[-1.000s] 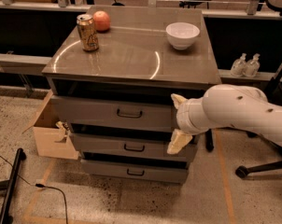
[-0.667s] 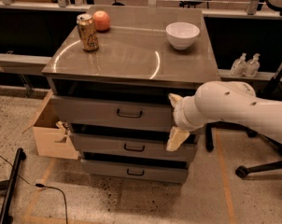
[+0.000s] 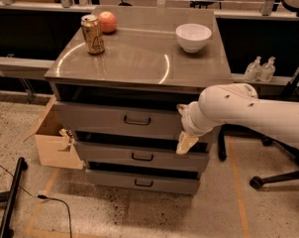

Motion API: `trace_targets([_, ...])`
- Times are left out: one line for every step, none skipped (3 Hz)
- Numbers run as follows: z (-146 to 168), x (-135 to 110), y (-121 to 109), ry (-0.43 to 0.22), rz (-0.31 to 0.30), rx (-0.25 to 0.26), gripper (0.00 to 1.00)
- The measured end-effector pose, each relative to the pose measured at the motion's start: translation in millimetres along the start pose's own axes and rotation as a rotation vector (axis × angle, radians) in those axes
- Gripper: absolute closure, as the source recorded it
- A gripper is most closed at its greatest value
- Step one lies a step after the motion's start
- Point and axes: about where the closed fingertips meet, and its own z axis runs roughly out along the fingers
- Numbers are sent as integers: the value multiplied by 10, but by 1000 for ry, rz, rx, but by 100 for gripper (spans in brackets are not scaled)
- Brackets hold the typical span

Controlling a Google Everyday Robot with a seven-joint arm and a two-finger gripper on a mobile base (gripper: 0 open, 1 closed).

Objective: Open top drawer

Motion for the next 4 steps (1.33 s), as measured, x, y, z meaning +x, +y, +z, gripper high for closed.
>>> trace_targets([-78,8,13,-2,-13,-14,40])
trace_targets([-361,39,197,-3,32,-52,62])
trace_targets([-751,31,425,-9,91,-99,87])
trace_targets([-1014,-57,462,-25,109,-103,87])
